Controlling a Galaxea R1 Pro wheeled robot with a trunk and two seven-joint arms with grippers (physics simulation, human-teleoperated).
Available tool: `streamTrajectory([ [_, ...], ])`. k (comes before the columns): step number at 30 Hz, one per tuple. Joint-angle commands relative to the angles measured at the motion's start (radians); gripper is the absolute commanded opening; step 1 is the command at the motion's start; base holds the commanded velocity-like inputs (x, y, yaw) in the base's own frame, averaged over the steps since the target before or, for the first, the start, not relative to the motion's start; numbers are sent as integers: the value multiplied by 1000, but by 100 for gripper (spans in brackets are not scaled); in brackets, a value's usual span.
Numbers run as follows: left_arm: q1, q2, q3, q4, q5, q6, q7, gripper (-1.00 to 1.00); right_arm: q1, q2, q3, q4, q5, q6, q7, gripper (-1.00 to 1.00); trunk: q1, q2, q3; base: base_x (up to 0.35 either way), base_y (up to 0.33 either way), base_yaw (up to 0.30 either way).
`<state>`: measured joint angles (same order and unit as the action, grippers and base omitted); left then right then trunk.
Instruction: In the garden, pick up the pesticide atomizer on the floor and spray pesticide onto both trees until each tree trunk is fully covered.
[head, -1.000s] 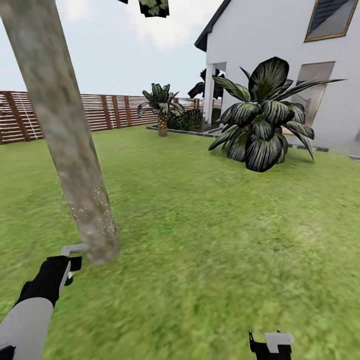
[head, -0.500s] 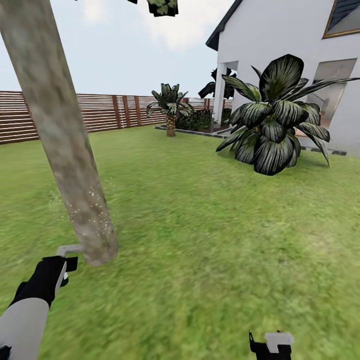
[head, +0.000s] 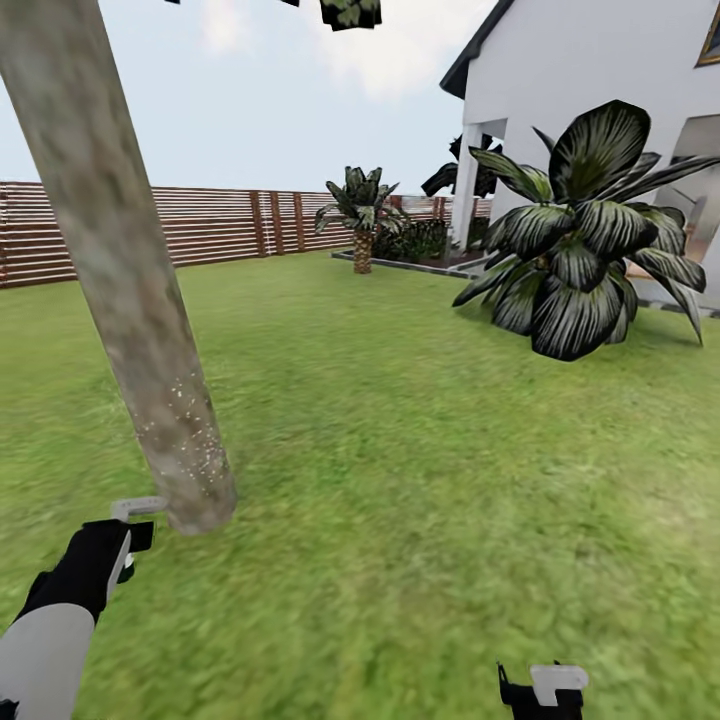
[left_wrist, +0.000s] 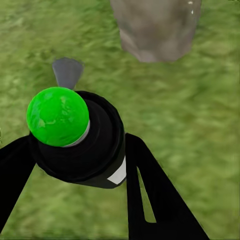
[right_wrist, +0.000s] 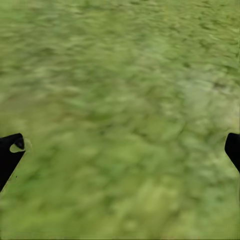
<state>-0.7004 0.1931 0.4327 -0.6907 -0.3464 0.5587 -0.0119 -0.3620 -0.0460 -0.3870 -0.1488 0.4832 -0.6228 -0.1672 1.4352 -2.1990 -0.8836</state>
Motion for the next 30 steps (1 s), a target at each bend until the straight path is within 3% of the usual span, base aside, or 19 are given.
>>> streamTrajectory([
  [1,0,1,0,0,1,0,-1,-100,0,0,-1,0,-1,0,0,100,0,0,0,256,-24,277],
  [7,30,-11,-6,33,4,-8,-15,-100,0,-2,-1,0,-1,0,-2,100,0,0,0,43,-2,262],
  [8,30,-18,-7,33,4,-7,-16,-100,0,-2,-1,0,-1,0,-2,100,0,0,0,2,0,121],
  [11,23,-72,-9,31,3,-8,-22,-100,0,-2,-1,0,-1,0,-1,100,0,0,0,1,0,37],
  [14,14,-90,-13,31,4,-2,-46,-100,0,-2,-1,0,0,0,0,100,0,0,0,0,0,5],
  [15,-8,-90,-29,32,3,6,-99,-100,0,-2,-1,0,0,0,-1,100,0,0,0,0,0,0],
  [18,-44,-80,-42,33,-3,10,-140,-100,0,-3,-1,-1,0,0,-1,100,0,0,0,0,0,0],
  [21,-42,-74,-60,7,-6,9,-150,-100,0,-3,-1,-1,-1,0,-1,100,0,0,0,35,8,0],
  [24,-42,-26,-71,9,-8,10,-151,-100,0,-2,-1,-1,-1,0,0,100,0,0,0,253,170,0],
  [28,-41,6,-74,12,-8,9,-150,-100,0,-2,-1,-2,-2,0,-1,100,0,0,0,282,222,0],
  [30,-41,7,-78,12,-8,10,-150,-100,0,-2,-1,-2,-2,0,-2,100,0,0,0,285,224,0],
])
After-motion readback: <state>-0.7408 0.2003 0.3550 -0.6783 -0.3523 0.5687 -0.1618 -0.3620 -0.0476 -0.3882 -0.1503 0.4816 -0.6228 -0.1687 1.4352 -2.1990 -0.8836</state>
